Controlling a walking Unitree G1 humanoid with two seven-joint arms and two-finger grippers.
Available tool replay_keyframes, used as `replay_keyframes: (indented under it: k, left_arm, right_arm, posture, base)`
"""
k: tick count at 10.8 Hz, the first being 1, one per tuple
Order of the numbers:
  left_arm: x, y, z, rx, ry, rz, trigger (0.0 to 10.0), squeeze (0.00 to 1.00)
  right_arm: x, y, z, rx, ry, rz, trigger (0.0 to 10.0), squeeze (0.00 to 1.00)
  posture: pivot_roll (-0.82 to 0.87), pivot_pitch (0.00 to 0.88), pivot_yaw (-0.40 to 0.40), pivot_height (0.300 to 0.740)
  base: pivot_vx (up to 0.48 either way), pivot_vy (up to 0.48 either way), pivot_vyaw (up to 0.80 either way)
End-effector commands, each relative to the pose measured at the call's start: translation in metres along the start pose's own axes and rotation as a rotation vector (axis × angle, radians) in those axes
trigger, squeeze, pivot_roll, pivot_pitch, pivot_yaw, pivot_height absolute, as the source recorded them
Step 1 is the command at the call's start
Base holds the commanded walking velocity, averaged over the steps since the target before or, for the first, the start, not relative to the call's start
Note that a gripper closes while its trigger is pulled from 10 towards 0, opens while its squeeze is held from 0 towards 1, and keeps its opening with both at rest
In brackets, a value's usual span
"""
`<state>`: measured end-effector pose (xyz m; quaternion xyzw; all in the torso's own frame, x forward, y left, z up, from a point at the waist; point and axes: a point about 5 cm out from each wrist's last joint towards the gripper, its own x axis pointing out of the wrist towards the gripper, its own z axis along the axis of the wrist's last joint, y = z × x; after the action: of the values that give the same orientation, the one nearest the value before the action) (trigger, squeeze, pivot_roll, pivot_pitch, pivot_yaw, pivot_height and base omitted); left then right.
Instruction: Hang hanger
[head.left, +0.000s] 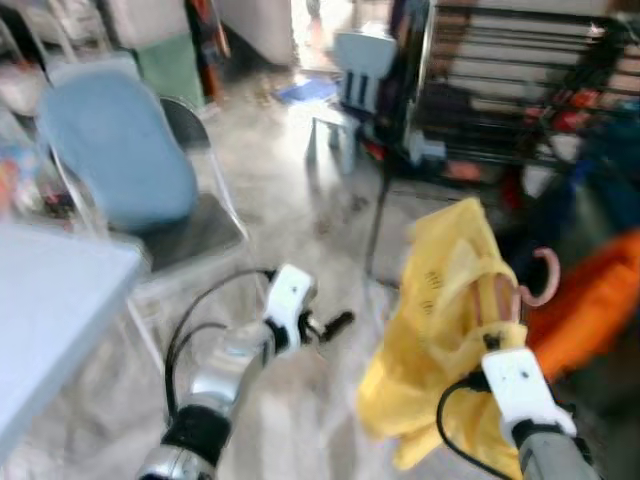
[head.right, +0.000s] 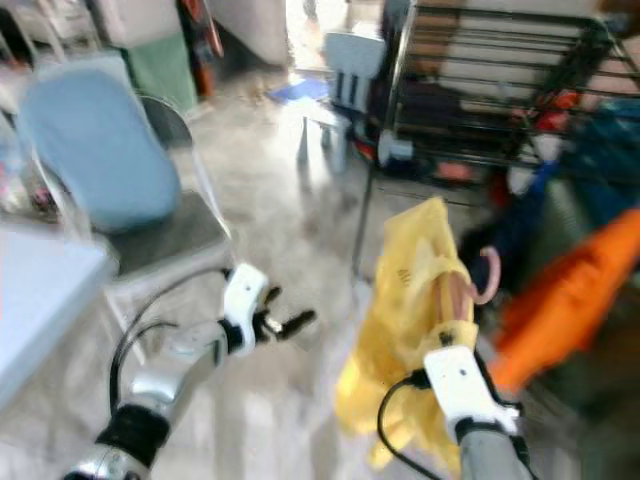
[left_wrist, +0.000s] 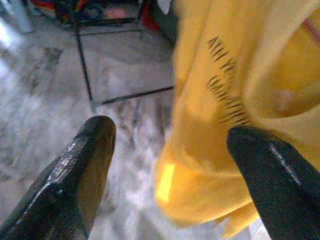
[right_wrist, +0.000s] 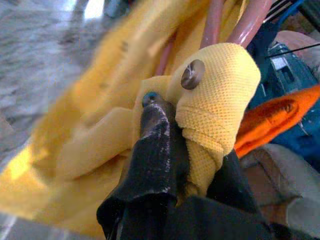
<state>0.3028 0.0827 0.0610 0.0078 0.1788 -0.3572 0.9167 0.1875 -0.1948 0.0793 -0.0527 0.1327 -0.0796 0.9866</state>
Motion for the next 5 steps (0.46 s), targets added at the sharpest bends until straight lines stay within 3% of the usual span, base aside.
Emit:
replay_keyframes:
  k: [1, 5]
  left_arm:
    - [0.0003, 0.0015, 0.0034, 0.012, -0.008, 0.011, 10.0, 0.0]
    - [0.0034, -0.0005, 0.0049, 0.021, -0.01, 0.008, 10.0, 0.0]
  right_arm:
    - [0.0022, 0.0008, 0.0128, -0.004, -0.068, 0.005, 10.0, 0.0]
    - [0.0064, 0.0039, 0.0144, -0.001, -0.073, 0.012, 10.0, 0.0]
  posture:
    - [-0.05, 0.0, -0.019, 0.74]
    - [-0.05, 0.0, -0.02, 0.74]
  base:
    - [-0.356, 0.0, 0.0]
    - [-0.346, 0.0, 0.0]
